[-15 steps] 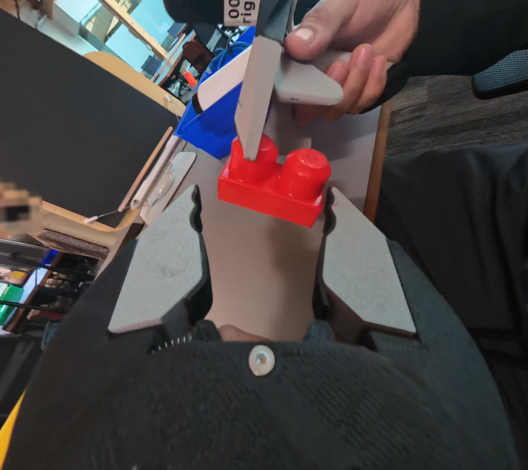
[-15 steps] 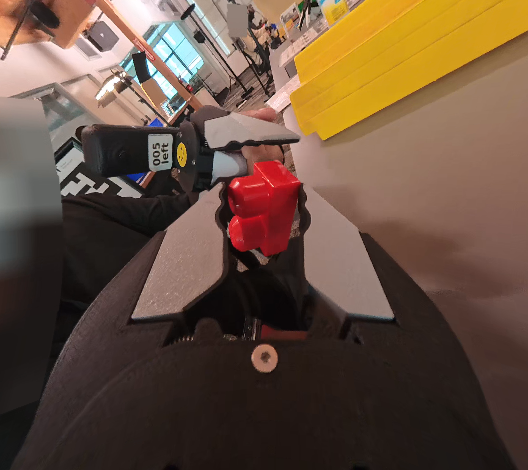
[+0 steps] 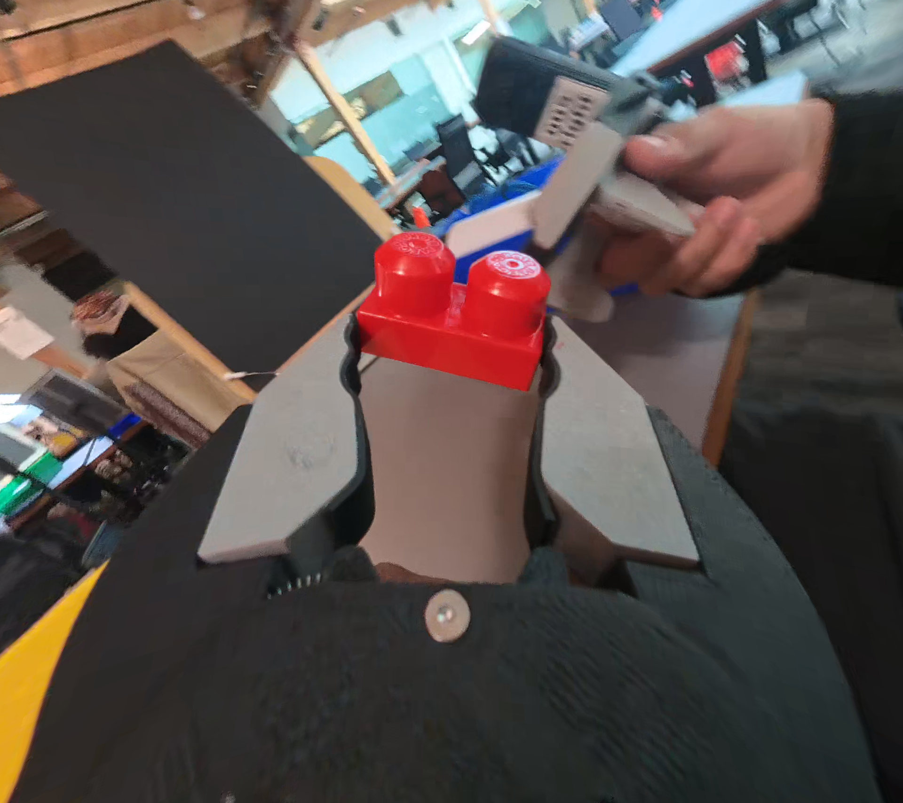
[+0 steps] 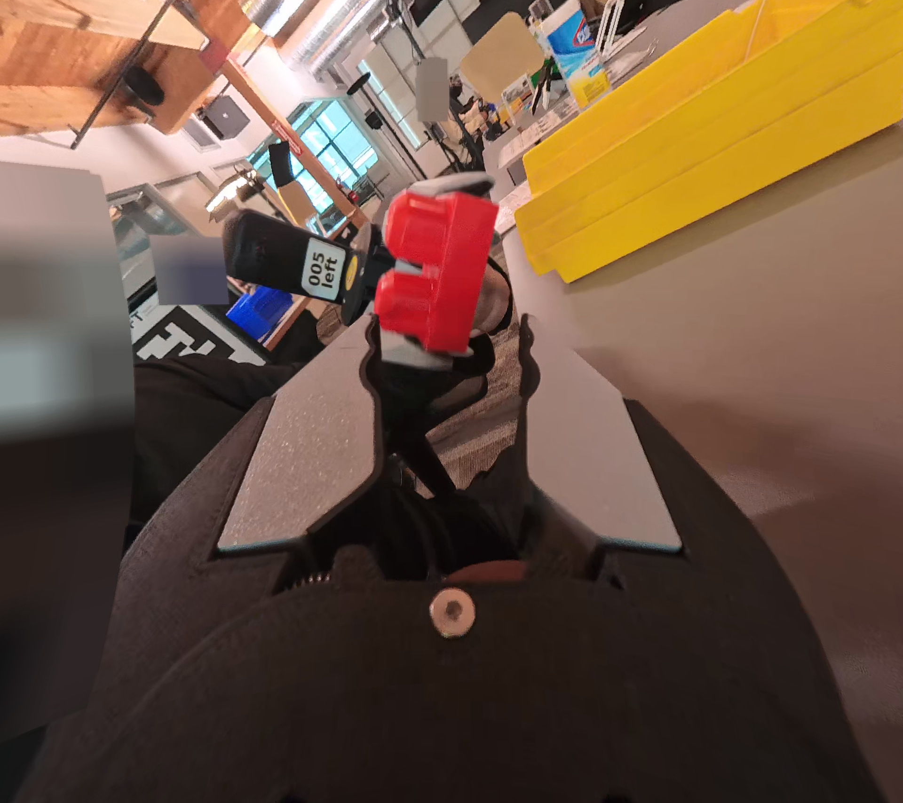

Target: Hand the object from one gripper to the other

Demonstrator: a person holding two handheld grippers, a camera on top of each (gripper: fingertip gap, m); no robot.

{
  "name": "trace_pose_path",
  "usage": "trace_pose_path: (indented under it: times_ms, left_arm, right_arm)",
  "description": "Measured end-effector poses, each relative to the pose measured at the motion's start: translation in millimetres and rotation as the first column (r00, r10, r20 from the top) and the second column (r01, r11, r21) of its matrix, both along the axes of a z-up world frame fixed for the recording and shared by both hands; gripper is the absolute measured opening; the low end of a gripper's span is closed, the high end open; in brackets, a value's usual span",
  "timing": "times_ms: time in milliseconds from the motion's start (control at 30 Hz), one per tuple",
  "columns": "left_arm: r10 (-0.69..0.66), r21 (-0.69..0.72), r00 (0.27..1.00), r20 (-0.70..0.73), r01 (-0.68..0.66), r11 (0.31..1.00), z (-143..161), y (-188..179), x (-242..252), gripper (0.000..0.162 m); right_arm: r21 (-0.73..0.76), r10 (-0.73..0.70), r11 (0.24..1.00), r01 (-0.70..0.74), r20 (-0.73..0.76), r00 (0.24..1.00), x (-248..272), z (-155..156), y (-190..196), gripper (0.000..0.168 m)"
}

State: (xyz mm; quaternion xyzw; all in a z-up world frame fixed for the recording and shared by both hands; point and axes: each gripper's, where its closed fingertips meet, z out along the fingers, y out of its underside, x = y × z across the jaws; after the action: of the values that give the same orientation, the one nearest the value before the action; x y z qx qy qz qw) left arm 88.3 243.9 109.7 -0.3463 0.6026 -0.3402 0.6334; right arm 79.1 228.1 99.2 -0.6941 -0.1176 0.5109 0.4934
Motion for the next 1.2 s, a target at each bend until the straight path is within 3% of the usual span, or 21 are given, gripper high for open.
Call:
trace_pose_path:
  times_ms: [133, 267, 467, 533, 733, 867, 1033, 1200]
  left_arm:
    - [0.094, -0.087, 0.986, 0.138, -0.082, 0.993, 18.1, 18.8, -5.9, 0.072]
    - [0.214, 0.082, 0.970, 0.113, -0.223, 0.971, 7.0, 21.5, 0.6, 0.073]
    - [0.212, 0.103, 0.972, 0.098, -0.222, 0.970, 0.5, 9.4, 6.7, 0.072]
    - [0.216, 0.077, 0.972, 0.093, -0.223, 0.972, -0.7, 10.3, 7.3, 0.073]
    - [0.225, 0.074, 0.972, 0.068, -0.230, 0.970, -5.4, 12.9, 9.0, 0.073]
    - [0.135, 0.114, 0.989, -0.061, -0.127, 0.985, -20.9, 5.7, 10.5, 0.077]
    - [0.002, 0.150, 0.959, -0.284, 0.042, 0.988, -51.6, -0.8, -0.7, 0.077]
    - [-0.168, 0.075, 0.926, -0.338, 0.205, 0.976, -61.3, -19.3, -12.7, 0.072]
  right_arm:
    - [0.014, -0.037, 0.999, 0.038, -0.052, 0.998, 7.0, 8.8, 3.0, 0.064]
    - [0.057, -0.080, 0.995, 0.083, -0.057, 0.995, 3.2, 17.0, 6.9, 0.067]
    - [0.101, -0.175, 0.982, 0.161, 0.149, 0.973, -9.9, -0.3, 16.5, 0.058]
    - [0.131, -0.188, 0.977, 0.168, 0.156, 0.970, -13.6, 0.5, 17.8, 0.047]
    - [0.196, -0.251, 0.958, 0.207, 0.233, 0.940, -13.0, -0.3, 20.7, 0.047]
    - [0.181, -0.236, 0.965, 0.190, 0.280, 0.931, -4.3, -5.0, 16.9, 0.047]
    - [0.077, -0.068, 0.996, 0.043, 0.358, 0.931, -1.5, -27.3, -1.5, 0.047]
    - [-0.010, 0.065, 0.998, -0.067, 0.439, 0.896, -6.3, -51.4, -18.2, 0.047]
